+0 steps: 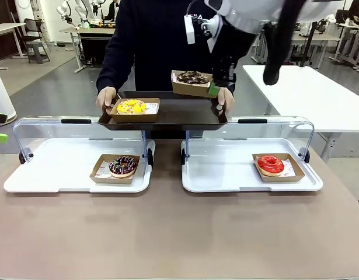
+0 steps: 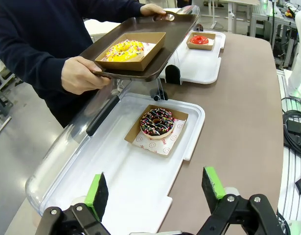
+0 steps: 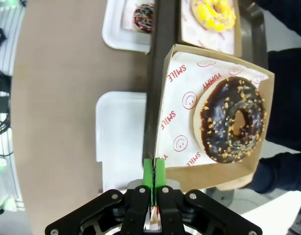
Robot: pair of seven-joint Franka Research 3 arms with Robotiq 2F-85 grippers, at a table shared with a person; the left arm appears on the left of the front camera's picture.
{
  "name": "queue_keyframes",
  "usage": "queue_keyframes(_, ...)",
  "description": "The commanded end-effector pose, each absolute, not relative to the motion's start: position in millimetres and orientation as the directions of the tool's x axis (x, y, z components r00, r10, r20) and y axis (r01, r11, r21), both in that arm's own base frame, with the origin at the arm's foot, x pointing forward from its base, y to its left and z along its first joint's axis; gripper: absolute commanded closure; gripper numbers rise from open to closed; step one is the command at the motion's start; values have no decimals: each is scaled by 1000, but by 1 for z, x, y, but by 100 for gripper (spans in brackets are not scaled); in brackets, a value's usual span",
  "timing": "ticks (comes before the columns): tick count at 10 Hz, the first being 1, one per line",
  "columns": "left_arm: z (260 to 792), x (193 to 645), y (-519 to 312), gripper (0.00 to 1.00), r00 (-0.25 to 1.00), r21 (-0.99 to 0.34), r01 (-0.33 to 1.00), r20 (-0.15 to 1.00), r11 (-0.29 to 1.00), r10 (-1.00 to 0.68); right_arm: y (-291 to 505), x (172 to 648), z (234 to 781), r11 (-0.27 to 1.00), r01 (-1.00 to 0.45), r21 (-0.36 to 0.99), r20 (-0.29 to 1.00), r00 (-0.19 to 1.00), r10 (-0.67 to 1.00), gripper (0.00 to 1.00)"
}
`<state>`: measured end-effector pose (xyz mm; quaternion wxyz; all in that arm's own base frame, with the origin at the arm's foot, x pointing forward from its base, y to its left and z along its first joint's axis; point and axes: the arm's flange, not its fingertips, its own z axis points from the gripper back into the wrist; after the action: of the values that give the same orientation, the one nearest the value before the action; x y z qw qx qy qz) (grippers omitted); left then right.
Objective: Provide the desired donut to the person.
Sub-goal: Place the picked Paper togo box onto the Handle tray extended by the person.
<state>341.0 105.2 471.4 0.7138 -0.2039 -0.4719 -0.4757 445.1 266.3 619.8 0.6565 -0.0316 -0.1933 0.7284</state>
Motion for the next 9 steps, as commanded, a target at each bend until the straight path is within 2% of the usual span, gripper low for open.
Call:
queue_keyframes(1,468,341,106,0,73,176,869,878,462,-473,277,468,610,-66,-947,-313,186,-129,974,98)
queue_keyframes(3,468,341,106,0,73,176,869,878,462,-473,277,488,586,-108,-940,-322,159,-166,973,98)
queue_keyframes(4,468,341,106,0,73,176,869,878,462,-473,272,496,577,-88,-932,-353,146,-148,978,98)
queue_keyframes(6,468,341,106,0,73,176,869,878,462,-473,270,513,557,-152,-924,-349,127,-208,970,98)
queue_keyframes(7,468,341,106,0,73,176,869,878,462,-473,268,522,550,-143,-926,-350,102,-189,977,98)
queue_keyframes(9,468,341,106,0,73,176,869,878,462,-473,265,536,540,-152,-923,-354,119,-206,971,98)
